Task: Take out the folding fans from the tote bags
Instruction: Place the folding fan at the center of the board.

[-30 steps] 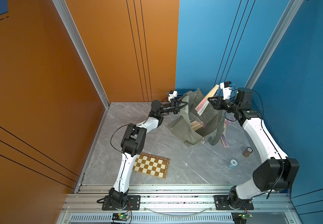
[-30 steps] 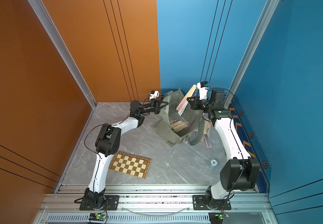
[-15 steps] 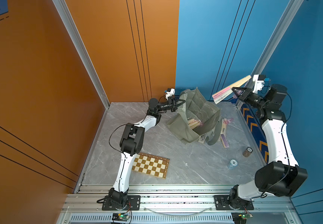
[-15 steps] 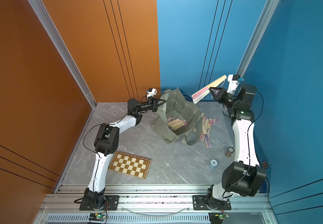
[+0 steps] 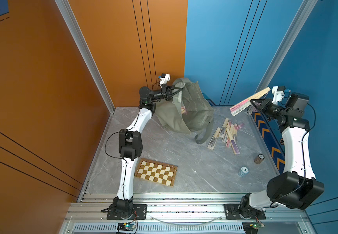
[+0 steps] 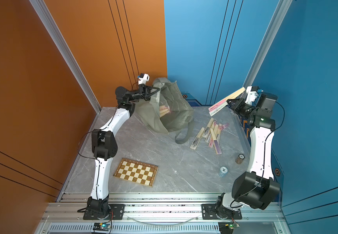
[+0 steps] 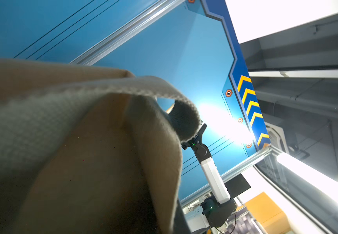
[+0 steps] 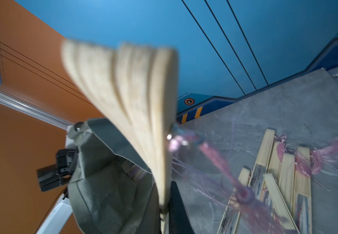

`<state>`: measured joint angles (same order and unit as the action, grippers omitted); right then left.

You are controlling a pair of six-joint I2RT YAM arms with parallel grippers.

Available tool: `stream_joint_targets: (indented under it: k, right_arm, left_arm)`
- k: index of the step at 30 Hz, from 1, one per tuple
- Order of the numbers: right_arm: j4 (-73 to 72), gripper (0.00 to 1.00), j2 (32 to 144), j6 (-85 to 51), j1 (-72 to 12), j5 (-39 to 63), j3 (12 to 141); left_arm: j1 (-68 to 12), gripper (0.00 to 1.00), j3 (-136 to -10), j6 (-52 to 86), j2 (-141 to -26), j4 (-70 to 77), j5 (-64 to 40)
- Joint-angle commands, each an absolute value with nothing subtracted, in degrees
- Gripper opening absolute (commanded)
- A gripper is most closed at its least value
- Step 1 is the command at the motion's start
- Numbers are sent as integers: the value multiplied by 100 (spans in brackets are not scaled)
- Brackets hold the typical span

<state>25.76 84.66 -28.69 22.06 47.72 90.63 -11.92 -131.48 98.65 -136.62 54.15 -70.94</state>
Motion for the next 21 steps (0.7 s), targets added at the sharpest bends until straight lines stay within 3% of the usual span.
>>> stream_joint_targets:
  k: [1,7,13,21]
  right_arm:
    - [3798,2,8716,-2137,2126,4273,9166]
    - [4904,2,9378,-1688,1749,3268,9253]
    - [5105,2,10007,-1765,1313,2709,9248]
    - [5238,4,10756,-1890,1046,2601,9268]
  left_arm:
    - [-1235,0,-13625,10063,-13721,5599,-7281]
    - [-1393,0,-12716,9611,-13352,5599,-7206]
    - [-1474,0,-11608,9049,-12963,5590,-7006]
    - [-1564,0,-11486,9127,-13045,5801,-6921]
